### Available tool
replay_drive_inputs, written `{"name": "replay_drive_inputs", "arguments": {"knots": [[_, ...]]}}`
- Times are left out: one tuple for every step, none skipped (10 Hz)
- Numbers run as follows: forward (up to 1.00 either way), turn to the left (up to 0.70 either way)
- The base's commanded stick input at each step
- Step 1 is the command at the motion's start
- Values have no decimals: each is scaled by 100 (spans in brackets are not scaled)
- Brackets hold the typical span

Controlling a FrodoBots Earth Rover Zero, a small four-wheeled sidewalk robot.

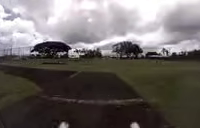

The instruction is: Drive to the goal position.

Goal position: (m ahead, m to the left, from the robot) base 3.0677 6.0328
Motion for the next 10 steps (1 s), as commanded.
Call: {"name": "replay_drive_inputs", "arguments": {"knots": [[85, 27], [85, 27], [85, 25], [85, 6], [85, 0], [85, 0], [85, 4], [85, 17], [85, 27], [85, 27]]}}
